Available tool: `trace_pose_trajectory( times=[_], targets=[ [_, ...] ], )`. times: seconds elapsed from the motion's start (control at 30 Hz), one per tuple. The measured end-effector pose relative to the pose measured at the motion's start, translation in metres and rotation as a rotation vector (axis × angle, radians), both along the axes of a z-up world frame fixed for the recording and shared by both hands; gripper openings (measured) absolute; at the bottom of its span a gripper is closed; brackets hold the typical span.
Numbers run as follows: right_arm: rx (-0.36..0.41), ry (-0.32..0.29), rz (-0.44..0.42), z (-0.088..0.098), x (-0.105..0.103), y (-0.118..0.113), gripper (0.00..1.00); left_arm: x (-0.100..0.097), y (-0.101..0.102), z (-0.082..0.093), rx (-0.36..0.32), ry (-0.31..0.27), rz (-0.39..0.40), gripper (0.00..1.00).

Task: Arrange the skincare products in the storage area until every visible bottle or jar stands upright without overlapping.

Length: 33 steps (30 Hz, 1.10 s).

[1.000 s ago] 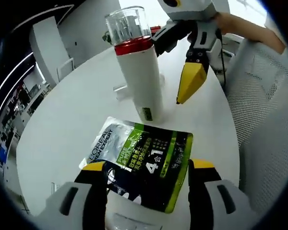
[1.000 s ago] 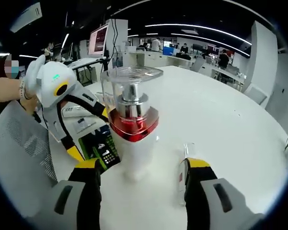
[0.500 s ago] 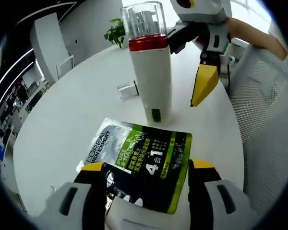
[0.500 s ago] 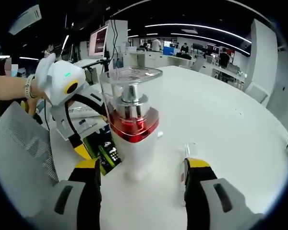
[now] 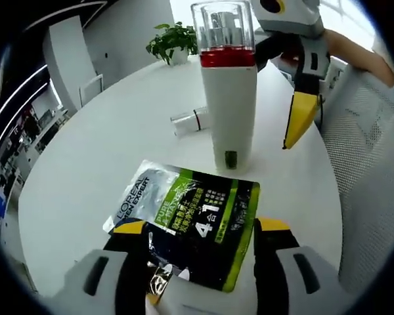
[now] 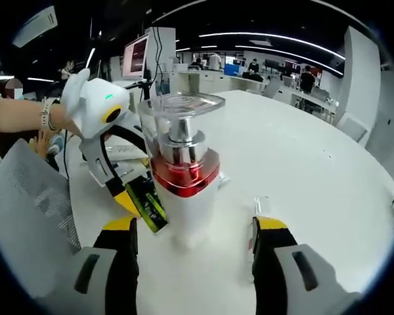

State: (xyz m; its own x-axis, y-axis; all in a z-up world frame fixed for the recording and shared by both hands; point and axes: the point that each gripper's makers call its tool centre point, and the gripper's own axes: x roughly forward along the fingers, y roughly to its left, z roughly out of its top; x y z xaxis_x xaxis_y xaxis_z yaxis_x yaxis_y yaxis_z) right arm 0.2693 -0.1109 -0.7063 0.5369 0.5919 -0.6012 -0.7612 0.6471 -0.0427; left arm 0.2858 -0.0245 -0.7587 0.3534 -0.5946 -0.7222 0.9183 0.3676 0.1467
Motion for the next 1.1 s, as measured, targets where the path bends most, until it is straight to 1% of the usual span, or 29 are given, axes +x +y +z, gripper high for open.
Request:
trace_pose_trajectory(
  times=[0.1, 0.13, 0.23, 0.37, 0.47, 0.63, 0.67, 0.7, 0.73, 0.97, 1.07, 1.1],
  targets=[
    [0.0, 0.0, 0.002, 0.0, 0.0, 0.0, 0.71, 0.003, 0.001, -0.001, 0.002, -0.005, 0.01, 0.59],
    [0.0, 0.0, 0.003, 0.0, -0.001, 0.0, 0.71, 0.007, 0.001, 0.0, 0.001, -0.015, 0.014, 0.59],
    [0.003, 0.0, 0.002, 0.001, 0.0, 0.0, 0.71, 0.012, 0.003, -0.001, 0.01, -0.022, 0.023, 0.57],
    [0.0, 0.0, 0.001, 0.0, 0.0, 0.0, 0.72, 0.023, 0.007, 0.0, 0.027, -0.034, 0.029, 0.58],
    [0.004, 0.001, 0.003, 0.001, 0.0, 0.001, 0.72, 0.031, 0.008, 0.002, 0.033, -0.045, 0.042, 0.56],
    [0.001, 0.007, 0.006, -0.001, -0.001, 0.001, 0.72, 0.038, 0.01, 0.001, 0.042, -0.055, 0.054, 0.56],
    [0.001, 0.008, 0.005, -0.001, -0.001, 0.0, 0.71, 0.042, 0.011, -0.001, 0.05, -0.052, 0.067, 0.55],
    [0.002, 0.009, 0.005, -0.001, -0.001, 0.001, 0.71, 0.044, 0.012, -0.001, 0.038, -0.04, 0.089, 0.54],
    [0.002, 0.009, 0.005, -0.001, -0.001, 0.001, 0.71, 0.045, 0.012, 0.0, 0.037, -0.047, 0.082, 0.54],
    [0.004, 0.017, 0.007, -0.002, -0.003, 0.002, 0.71, 0.058, 0.015, 0.004, 0.048, -0.083, 0.113, 0.54],
    [0.005, 0.02, 0.004, -0.003, -0.002, 0.001, 0.71, 0.067, 0.018, 0.004, 0.045, -0.077, 0.149, 0.53],
    [0.006, 0.021, 0.002, -0.003, -0.002, 0.0, 0.71, 0.071, 0.019, 0.005, 0.042, -0.084, 0.152, 0.53]
  ],
)
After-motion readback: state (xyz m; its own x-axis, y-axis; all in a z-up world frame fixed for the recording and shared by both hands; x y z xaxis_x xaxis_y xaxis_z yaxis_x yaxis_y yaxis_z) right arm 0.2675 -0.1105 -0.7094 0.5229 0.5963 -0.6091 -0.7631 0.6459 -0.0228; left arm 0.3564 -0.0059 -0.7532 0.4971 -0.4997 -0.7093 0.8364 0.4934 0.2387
